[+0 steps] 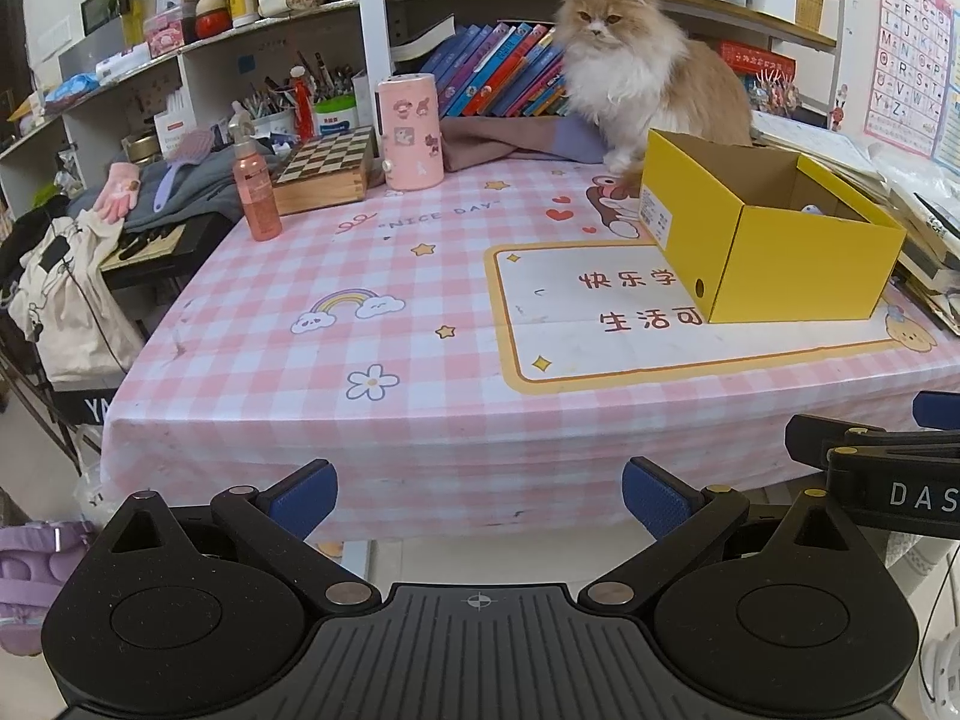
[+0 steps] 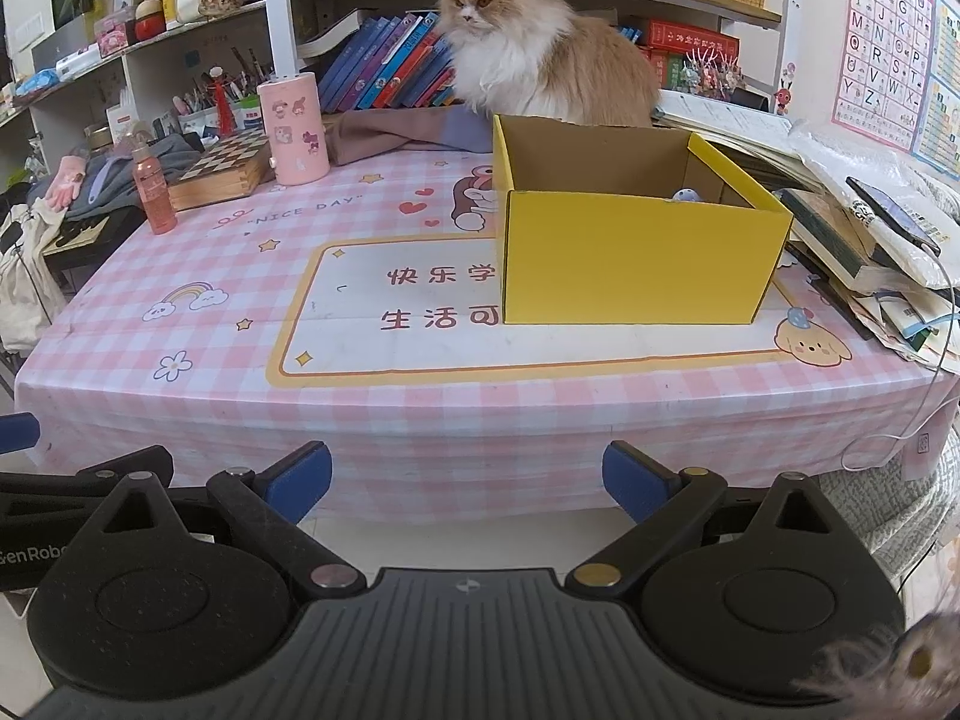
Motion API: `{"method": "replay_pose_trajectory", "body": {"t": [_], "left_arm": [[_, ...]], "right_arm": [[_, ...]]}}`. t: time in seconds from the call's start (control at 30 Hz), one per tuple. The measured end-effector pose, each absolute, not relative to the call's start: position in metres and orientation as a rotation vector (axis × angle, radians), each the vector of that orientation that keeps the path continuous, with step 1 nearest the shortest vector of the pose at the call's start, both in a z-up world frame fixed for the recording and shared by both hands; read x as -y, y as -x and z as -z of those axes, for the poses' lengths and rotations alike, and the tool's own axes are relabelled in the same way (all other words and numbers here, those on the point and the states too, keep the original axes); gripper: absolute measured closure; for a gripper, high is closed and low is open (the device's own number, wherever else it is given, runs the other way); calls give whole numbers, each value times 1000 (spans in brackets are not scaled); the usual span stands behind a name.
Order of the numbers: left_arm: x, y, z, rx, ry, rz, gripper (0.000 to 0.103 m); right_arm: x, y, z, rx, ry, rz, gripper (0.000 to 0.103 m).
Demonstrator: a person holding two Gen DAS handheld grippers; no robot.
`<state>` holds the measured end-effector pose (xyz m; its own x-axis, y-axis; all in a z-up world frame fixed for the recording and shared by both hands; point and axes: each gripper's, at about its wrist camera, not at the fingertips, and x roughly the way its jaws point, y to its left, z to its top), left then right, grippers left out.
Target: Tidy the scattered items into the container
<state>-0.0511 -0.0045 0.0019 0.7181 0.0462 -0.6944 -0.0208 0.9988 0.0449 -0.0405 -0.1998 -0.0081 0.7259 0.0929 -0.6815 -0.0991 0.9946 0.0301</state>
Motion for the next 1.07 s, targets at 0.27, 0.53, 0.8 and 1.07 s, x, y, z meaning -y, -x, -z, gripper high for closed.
{"method": "replay_pose_trajectory", "body": {"t": [0.27,0.53,0.8,1.07], "left_arm": [[5,51,-2,-769,-35,-37,1],[4,53,-4,-765,-34,-40,1],[3,56,-6,-759,-33,-44,1],[4,56,-6,-754,-31,-45,1]], "right_arm": [[200,41,8,-751,8,-106,5],[197,42,7,-749,9,-110,5],[197,45,4,-739,8,-115,5],[196,45,4,-740,4,-117,5]]}}
